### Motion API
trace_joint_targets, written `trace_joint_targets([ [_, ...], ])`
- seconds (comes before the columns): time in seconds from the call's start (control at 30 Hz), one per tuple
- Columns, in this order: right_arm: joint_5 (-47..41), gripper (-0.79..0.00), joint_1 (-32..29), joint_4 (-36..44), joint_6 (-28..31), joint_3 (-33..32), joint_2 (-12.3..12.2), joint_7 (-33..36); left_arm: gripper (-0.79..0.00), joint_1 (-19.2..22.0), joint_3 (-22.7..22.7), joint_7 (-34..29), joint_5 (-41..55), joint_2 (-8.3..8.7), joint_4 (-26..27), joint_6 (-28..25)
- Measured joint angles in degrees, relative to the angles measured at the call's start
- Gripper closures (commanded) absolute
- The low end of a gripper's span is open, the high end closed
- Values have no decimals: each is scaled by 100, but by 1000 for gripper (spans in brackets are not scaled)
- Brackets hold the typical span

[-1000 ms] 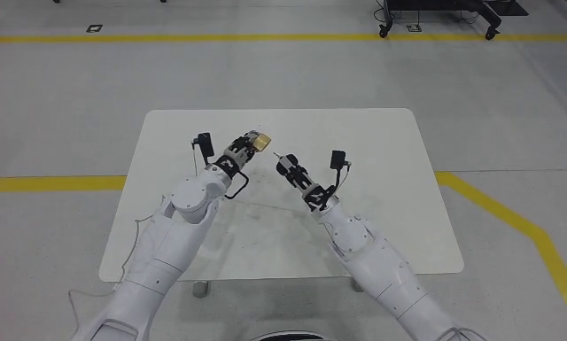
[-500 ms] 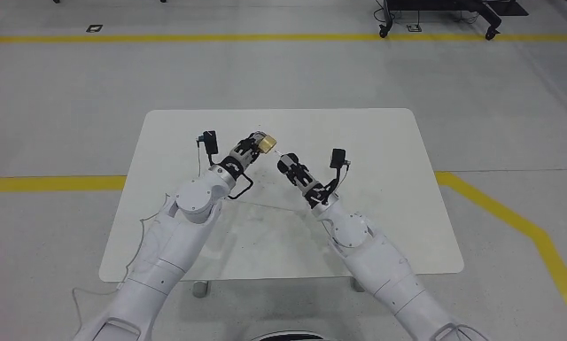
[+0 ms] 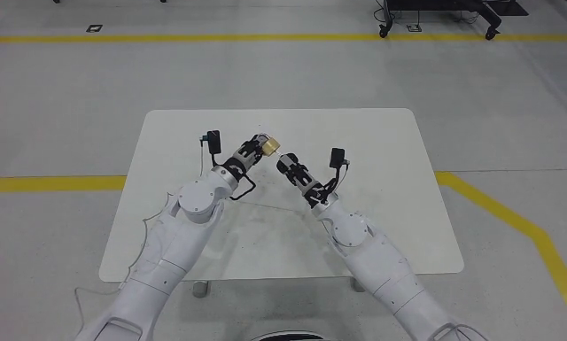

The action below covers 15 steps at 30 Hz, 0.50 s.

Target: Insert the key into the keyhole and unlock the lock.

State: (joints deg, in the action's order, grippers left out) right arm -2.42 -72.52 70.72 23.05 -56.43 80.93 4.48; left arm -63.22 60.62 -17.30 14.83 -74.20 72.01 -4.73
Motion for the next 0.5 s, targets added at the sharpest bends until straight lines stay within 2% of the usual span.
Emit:
trace_joint_targets([
  [0.5, 9, 0, 24, -34, -86, -40, 40, 183, 0, -36, 32, -71, -213, -35, 40, -9],
])
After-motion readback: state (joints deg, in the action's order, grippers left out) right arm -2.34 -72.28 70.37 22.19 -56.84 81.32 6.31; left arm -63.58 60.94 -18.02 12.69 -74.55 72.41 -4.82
